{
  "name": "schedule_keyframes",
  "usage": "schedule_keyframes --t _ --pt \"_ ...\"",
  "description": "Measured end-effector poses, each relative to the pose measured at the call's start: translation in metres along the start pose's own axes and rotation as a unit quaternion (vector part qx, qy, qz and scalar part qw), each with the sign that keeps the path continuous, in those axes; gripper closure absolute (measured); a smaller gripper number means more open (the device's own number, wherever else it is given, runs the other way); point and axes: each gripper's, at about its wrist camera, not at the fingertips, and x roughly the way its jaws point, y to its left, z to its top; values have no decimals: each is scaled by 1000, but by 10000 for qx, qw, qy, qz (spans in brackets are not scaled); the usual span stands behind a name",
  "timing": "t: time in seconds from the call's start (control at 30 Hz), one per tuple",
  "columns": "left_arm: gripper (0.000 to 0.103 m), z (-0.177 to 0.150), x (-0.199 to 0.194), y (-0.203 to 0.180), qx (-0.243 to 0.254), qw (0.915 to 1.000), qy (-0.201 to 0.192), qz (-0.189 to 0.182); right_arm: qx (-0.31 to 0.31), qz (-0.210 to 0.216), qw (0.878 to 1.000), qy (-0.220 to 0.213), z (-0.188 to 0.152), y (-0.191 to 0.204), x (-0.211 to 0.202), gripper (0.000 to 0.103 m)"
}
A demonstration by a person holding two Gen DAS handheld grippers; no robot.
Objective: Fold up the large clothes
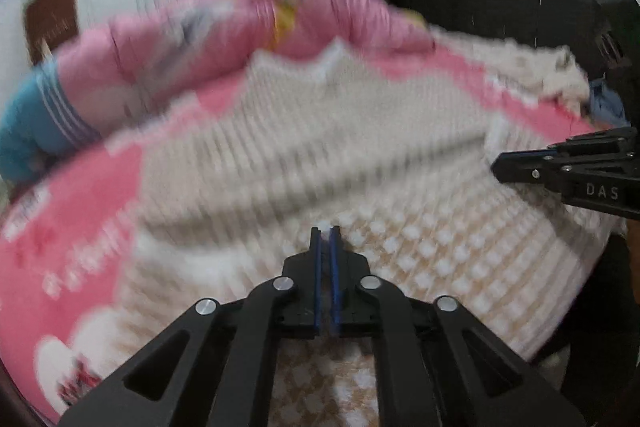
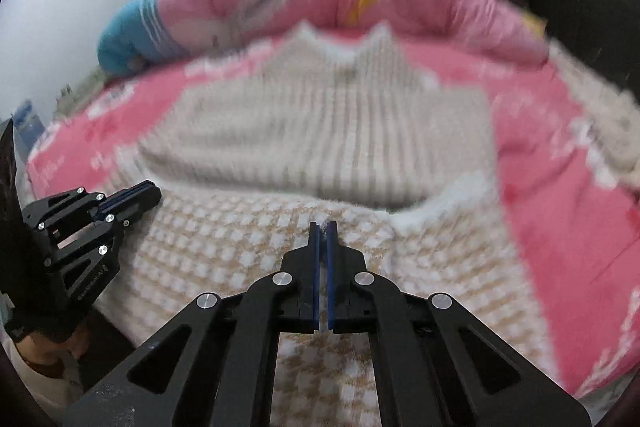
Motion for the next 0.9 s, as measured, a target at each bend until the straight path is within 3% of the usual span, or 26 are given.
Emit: schedule_keyframes --t 0.1,0.17,0.23,0.33,0.43,0.47,0.53,0.73,0.8,0.9 --pt "88 -10 -6 13 -344 9992 22 -221 24 23 10000 76 -8 0 5 102" --pt "64 -12 -27 27 -524 9980 -259 -219 5 -11 10000 -22 -7 1 -2 102" --pt "61 -12 -44 41 -610 9967 -525 37 36 35 10000 -21 -8 -1 -3 102" --pt "56 -10 -40 64 -704 9939 -402 751 31 60 10000 6 -12 -1 1 102" --pt "56 -10 -19 82 -739 9904 22 1165 -16 27 10000 -26 -10 0 2 102" --pt "63 -12 -14 86 -780 9904 87 1135 -47 6 10000 -43 -11 0 1 102" --pt "95 -13 -7 91 -838 9909 171 1039 -119 -51 9999 -88 -8 3 0 102" --pt "95 2 -56 102 -1160 9838 -753 1144 -330 -332 9948 -902 9 16 -45 103" --pt "95 0 -43 110 -1274 9840 -523 1133 -430 -429 9942 -889 10 20 -37 103" --pt "90 -14 4 122 -1482 9829 375 1030 -500 -420 9971 -386 2 18 7 103"
